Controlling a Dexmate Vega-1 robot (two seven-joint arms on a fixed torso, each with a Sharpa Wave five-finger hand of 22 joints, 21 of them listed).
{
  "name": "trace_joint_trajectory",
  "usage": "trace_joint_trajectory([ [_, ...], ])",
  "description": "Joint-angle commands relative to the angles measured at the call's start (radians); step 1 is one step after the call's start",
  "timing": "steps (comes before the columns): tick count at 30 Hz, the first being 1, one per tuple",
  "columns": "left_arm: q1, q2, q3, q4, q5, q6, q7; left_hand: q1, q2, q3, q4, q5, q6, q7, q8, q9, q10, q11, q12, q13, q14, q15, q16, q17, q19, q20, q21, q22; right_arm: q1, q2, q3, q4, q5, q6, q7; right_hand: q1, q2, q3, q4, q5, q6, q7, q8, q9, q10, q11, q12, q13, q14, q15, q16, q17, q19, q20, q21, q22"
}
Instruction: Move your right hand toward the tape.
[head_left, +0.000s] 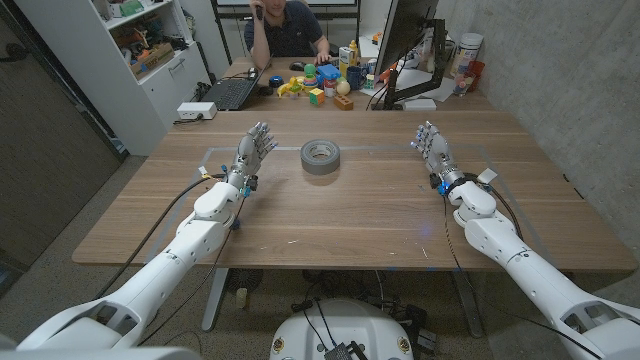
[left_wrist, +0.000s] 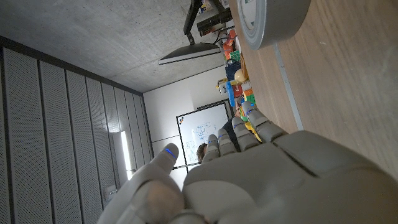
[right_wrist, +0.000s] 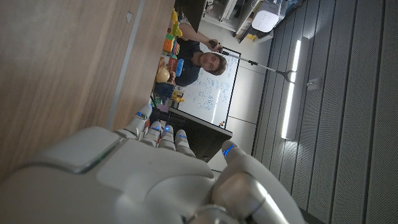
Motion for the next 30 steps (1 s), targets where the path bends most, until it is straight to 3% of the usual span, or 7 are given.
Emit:
trace_joint_trajectory([
  [1, 0.007, 0.017, 0.02, -0.018, -0.017, -0.016, 0.014, 0.002, 0.103, 0.007, -0.001, 0.005, 0.0, -0.008, 0.007, 0.003, -0.001, -0.007, 0.006, 0.005, 0.007, -0.05, 0.005, 0.001, 0.01, -0.046, 0.005, 0.002, -0.043, 0.123, 0.15, -0.015, -0.137, -0.045, 0.087, 0.001, 0.116, 0.008, -0.001, 0.007, -0.007, 0.0, 0.005, 0.005, -0.007, 0.0, 0.004, 0.001, -0.053, -0.031, 0.004, 0.004, -0.101, -0.093, 0.004, 0.002],
  [4, 0.009, 0.021, 0.024, -0.02, -0.025, -0.016, 0.016, 0.002, 0.102, 0.007, -0.001, 0.005, 0.0, -0.008, 0.007, 0.003, 0.0, -0.008, 0.006, 0.005, 0.007, -0.051, 0.005, 0.001, 0.009, -0.044, 0.004, 0.002, -0.043, 0.155, 0.187, -0.019, -0.163, -0.058, 0.114, 0.002, 0.104, 0.004, -0.005, 0.005, -0.009, 0.005, 0.004, 0.005, -0.006, 0.005, 0.005, 0.001, -0.051, -0.021, 0.003, 0.003, -0.095, -0.084, 0.004, 0.002],
  [6, 0.011, 0.025, 0.026, -0.023, -0.027, -0.015, 0.019, 0.001, 0.101, 0.007, -0.001, 0.005, 0.001, -0.009, 0.007, 0.003, -0.001, -0.009, 0.006, 0.005, 0.005, -0.048, 0.004, 0.001, 0.001, -0.022, -0.003, 0.002, -0.039, 0.169, 0.205, -0.022, -0.188, -0.063, 0.131, 0.026, 0.073, -0.003, -0.032, 0.002, -0.018, 0.016, 0.002, 0.005, -0.02, 0.024, -0.001, 0.001, -0.047, 0.011, -0.004, -0.006, -0.088, -0.047, -0.001, 0.001],
  [9, 0.013, 0.026, 0.029, -0.022, -0.03, -0.022, 0.023, 0.001, 0.101, 0.006, -0.001, 0.005, 0.001, -0.009, 0.007, 0.003, -0.002, -0.008, 0.005, 0.005, 0.005, -0.046, 0.004, 0.001, 0.003, -0.019, -0.003, 0.002, -0.029, 0.189, 0.224, -0.029, -0.233, -0.07, 0.142, 0.053, 0.046, -0.012, -0.057, -0.003, -0.026, -0.006, 0.001, 0.005, -0.034, 0.031, -0.004, 0.001, -0.047, 0.023, -0.011, -0.01, -0.078, -0.012, -0.008, 0.0],
  [15, 0.019, 0.036, 0.03, -0.029, -0.037, -0.034, 0.028, 0.001, 0.1, 0.006, -0.001, 0.004, 0.001, -0.008, 0.007, 0.003, -0.002, -0.006, 0.005, 0.005, 0.005, -0.045, 0.004, 0.001, 0.008, -0.03, -0.005, 0.003, 0.032, 0.215, 0.228, -0.013, -0.337, -0.087, 0.178, 0.082, 0.022, -0.028, -0.081, -0.008, -0.045, -0.028, 0.0, 0.006, -0.06, 0.033, -0.006, 0.001, -0.068, 0.054, -0.031, -0.012, -0.104, 0.078, -0.037, -0.001],
  [21, 0.027, 0.049, 0.03, -0.041, -0.043, -0.039, 0.036, 0.0, 0.101, 0.006, -0.001, 0.004, 0.002, -0.007, 0.007, 0.003, -0.004, -0.004, 0.005, 0.005, 0.005, -0.043, 0.003, 0.001, 0.009, -0.032, -0.006, 0.003, 0.096, 0.255, 0.231, 0.042, -0.406, -0.077, 0.217, 0.091, 0.005, -0.039, -0.09, -0.012, -0.037, -0.038, 0.005, 0.006, -0.055, 0.032, -0.002, 0.001, -0.062, 0.067, -0.035, -0.012, -0.097, 0.113, -0.045, -0.001],
  [30, 0.04, 0.066, 0.031, -0.055, -0.055, -0.044, 0.047, 0.0, 0.101, 0.007, -0.001, 0.004, 0.001, -0.006, 0.007, 0.003, -0.004, -0.005, 0.005, 0.004, 0.005, -0.042, 0.003, 0.001, 0.012, -0.036, -0.008, 0.003, 0.136, 0.301, 0.241, 0.071, -0.493, -0.071, 0.233, 0.103, -0.019, -0.054, -0.103, -0.015, -0.024, -0.043, 0.01, 0.006, -0.052, 0.025, 0.001, 0.0, -0.047, 0.087, -0.037, -0.012, -0.057, 0.117, -0.045, -0.002],
])
